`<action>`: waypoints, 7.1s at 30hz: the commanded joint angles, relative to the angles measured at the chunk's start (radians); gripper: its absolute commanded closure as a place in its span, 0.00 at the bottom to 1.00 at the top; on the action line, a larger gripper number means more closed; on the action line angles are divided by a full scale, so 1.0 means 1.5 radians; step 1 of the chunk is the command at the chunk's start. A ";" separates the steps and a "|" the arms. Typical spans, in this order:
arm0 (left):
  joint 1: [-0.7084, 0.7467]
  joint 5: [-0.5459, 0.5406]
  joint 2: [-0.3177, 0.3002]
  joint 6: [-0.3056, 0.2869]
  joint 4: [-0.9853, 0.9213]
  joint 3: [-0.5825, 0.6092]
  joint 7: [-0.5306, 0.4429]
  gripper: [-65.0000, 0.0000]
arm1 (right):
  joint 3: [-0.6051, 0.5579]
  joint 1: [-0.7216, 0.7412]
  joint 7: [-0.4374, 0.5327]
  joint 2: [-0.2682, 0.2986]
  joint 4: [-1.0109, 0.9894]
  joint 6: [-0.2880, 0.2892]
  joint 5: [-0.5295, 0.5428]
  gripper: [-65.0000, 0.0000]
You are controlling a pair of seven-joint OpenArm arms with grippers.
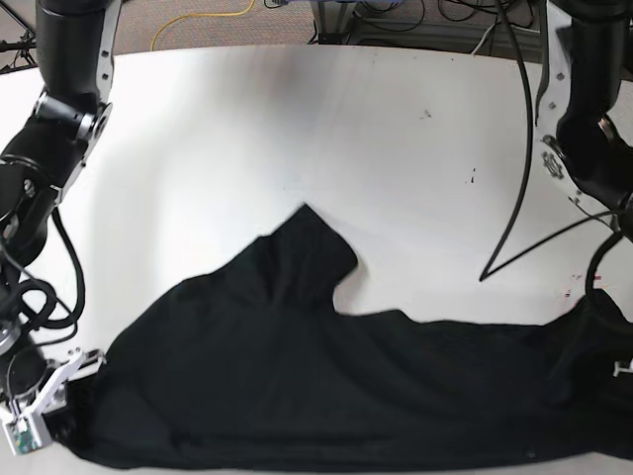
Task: Fold the T-shirt properly
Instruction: 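Lift the shirt with both grippers and pull it toward the robot, then lower the black shirt onto the table with both grippers, dragging it flat, then open the left gripper and regrasp the shirt edge lower down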
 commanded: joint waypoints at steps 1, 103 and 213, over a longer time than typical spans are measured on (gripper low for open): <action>-0.057 0.018 -0.016 0.004 -0.016 -0.002 -0.018 1.00 | -0.017 0.079 0.012 0.027 -0.023 -0.007 -0.011 1.00; 0.620 -0.088 0.006 0.004 -0.103 -0.158 -0.139 1.00 | 0.270 -0.667 0.039 -0.223 0.113 0.058 0.021 1.00; 0.440 -0.018 -0.064 0.004 -0.269 -0.166 -0.156 0.54 | 0.191 -0.516 0.075 -0.278 -0.181 0.037 -0.011 1.00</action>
